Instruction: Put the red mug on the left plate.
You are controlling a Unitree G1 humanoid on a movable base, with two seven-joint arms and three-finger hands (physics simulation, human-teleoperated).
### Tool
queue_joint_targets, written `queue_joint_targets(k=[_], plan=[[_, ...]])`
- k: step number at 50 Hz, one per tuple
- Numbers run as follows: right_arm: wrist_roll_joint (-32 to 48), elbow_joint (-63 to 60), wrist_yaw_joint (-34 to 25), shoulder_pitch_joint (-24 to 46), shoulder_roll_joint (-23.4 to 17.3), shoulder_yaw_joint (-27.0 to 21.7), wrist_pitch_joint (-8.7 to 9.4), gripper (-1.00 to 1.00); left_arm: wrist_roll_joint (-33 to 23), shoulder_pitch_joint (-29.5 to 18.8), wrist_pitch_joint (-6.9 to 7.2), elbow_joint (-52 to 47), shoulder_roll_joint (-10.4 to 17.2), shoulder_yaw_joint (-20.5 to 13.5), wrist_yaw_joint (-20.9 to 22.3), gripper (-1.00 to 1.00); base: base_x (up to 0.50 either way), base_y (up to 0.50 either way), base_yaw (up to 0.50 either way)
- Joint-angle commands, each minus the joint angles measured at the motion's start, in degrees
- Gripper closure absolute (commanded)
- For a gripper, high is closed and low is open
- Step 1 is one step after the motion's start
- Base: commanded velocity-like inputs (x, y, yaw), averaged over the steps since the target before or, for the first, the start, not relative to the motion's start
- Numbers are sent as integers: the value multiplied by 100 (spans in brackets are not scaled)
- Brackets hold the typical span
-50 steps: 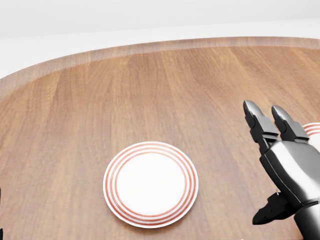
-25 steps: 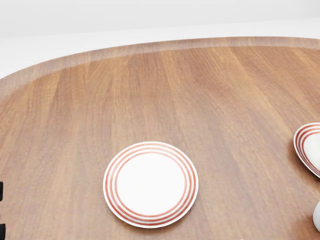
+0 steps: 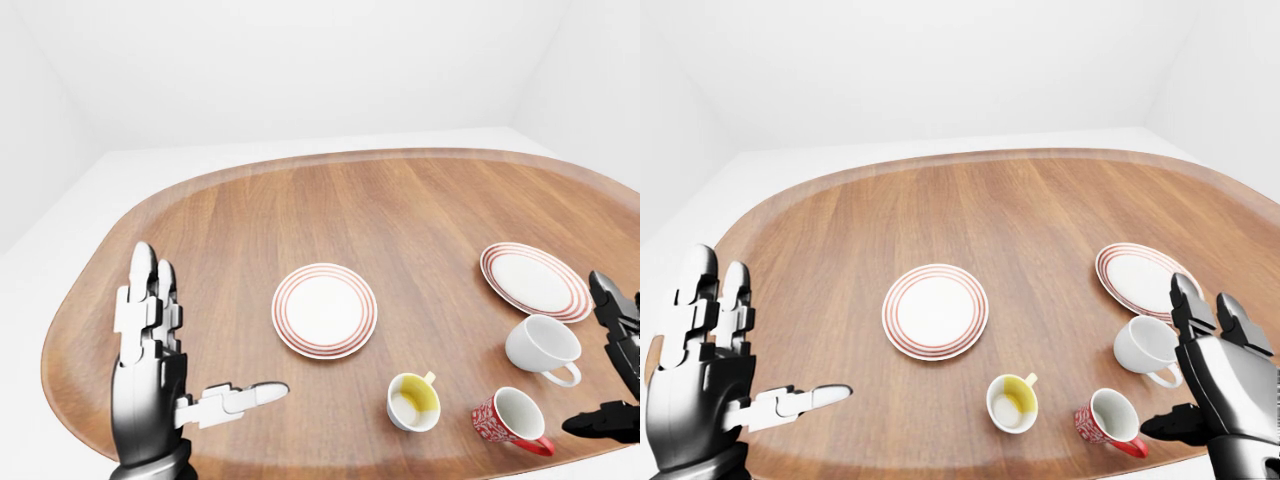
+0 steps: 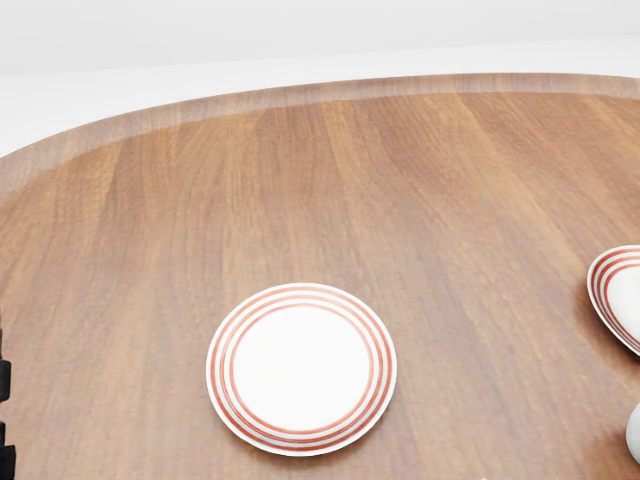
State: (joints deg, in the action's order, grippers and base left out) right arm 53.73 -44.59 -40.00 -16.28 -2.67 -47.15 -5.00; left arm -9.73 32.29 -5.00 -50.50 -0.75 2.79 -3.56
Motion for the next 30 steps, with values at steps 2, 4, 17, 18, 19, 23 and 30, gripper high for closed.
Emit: queue_joint_targets(k=[2, 4, 17, 18, 19, 23, 30], plan=[[364, 792, 0, -141, 132, 327, 0, -100, -7, 6, 0, -29, 23, 13, -29, -100, 0, 0, 0], [470, 928, 0, -144, 113, 416, 0, -100, -4, 8, 0, -23, 18, 10, -27, -100, 0, 0, 0], [584, 1167, 0, -237, 101, 716, 0, -100, -36, 10, 0, -55, 48, 57, -56, -100, 0, 0, 0], [585, 1171, 0, -245, 99, 718, 0, -100, -37, 16, 0, -58, 48, 57, -56, -100, 0, 0, 0], [540, 1138, 0, -241, 88, 701, 0, -100, -33, 12, 0, -50, 46, 54, -57, -100, 0, 0, 0], [533, 1153, 0, -215, 71, 685, 0, -100, -48, -7, 0, -39, 49, 68, -58, -100, 0, 0, 0], [749, 1495, 91, -194, 5, 792, 0, -100, -84, -38, 0, -43, 64, 105, -76, -100, 0, 0, 0]])
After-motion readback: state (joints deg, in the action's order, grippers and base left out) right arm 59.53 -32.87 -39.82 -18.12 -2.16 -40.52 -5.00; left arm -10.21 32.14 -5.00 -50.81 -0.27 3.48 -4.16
